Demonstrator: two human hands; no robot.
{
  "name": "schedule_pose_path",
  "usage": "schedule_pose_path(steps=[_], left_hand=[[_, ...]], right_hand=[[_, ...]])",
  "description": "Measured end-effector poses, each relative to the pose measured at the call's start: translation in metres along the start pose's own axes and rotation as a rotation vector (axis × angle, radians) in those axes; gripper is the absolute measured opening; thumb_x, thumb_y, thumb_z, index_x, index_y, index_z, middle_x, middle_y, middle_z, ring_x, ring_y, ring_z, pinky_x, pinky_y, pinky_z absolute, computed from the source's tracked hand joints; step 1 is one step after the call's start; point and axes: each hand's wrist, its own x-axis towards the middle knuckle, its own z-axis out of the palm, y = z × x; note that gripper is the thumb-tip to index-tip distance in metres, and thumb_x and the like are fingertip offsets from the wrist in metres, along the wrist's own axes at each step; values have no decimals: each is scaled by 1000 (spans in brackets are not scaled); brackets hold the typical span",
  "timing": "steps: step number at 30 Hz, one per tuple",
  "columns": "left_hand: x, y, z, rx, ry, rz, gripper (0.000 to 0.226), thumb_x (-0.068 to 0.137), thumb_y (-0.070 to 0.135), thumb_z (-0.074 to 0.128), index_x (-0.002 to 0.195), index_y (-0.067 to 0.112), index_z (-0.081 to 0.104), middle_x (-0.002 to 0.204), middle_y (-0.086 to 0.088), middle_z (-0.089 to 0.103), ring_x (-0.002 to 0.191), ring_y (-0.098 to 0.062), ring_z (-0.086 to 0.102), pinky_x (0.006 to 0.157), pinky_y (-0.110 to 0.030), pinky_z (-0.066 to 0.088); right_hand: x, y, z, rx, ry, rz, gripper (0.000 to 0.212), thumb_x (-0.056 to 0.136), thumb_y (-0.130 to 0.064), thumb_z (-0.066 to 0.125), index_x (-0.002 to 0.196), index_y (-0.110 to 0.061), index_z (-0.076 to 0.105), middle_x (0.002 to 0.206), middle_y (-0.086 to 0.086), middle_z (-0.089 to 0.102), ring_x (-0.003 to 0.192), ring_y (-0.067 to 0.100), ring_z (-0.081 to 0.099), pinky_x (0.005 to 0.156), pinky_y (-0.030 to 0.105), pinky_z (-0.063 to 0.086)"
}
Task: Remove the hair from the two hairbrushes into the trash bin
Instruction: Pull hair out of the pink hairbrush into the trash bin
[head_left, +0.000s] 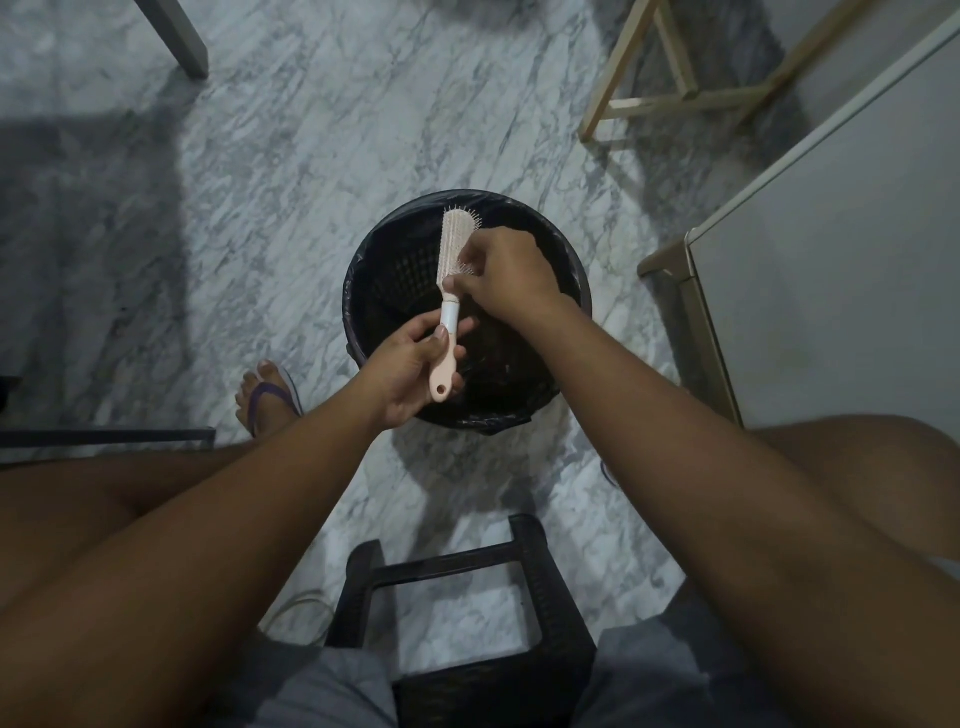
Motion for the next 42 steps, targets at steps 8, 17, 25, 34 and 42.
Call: schedule_pose_path(steps=[8, 17, 25, 34, 42], left_hand=[[1, 5, 2, 8, -15, 10, 29, 105, 10, 46, 133, 11, 54, 133, -9, 66, 81, -14, 59, 59, -33, 49], [-1, -2, 7, -80, -51, -12, 33, 106, 9, 43, 139, 10, 50, 131, -6, 68, 77, -12, 59, 58, -30, 50], [-3, 2, 6, -32, -60, -14, 32, 106, 10, 45, 137, 13, 52, 133, -5, 68, 80, -13, 60, 61, -32, 50], [-14, -4, -3, 151, -31, -10, 27, 106, 6, 45, 131, 11, 54, 129, -4, 70, 79, -14, 59, 61, -34, 51], [-12, -10, 8, 95, -19, -10, 27, 105, 6, 45, 131, 10, 53, 128, -5, 70, 79, -13, 60, 63, -36, 49]], right_hand=[[-2, -8, -3, -56, 48, -23, 17, 85, -39, 67, 91, -24, 73, 91, -3, 72, 86, 21, 69, 80, 39, 57], [24, -6, -28, 375, 225, 65, 26, 94, -26, 56, 71, -20, 67, 77, 3, 73, 78, 22, 71, 80, 42, 58], [21, 8, -17, 288, 160, 75, 39, 85, -45, 70, 112, -18, 68, 101, -1, 70, 93, 14, 67, 90, 30, 53], [34, 7, -32, 278, -16, 85, 24, 74, -21, 86, 93, -9, 78, 80, 3, 73, 73, 19, 72, 75, 41, 63], [37, -1, -33, 20, 21, 68, 22, 88, -22, 72, 76, -4, 70, 78, 10, 71, 71, 21, 68, 73, 34, 60]])
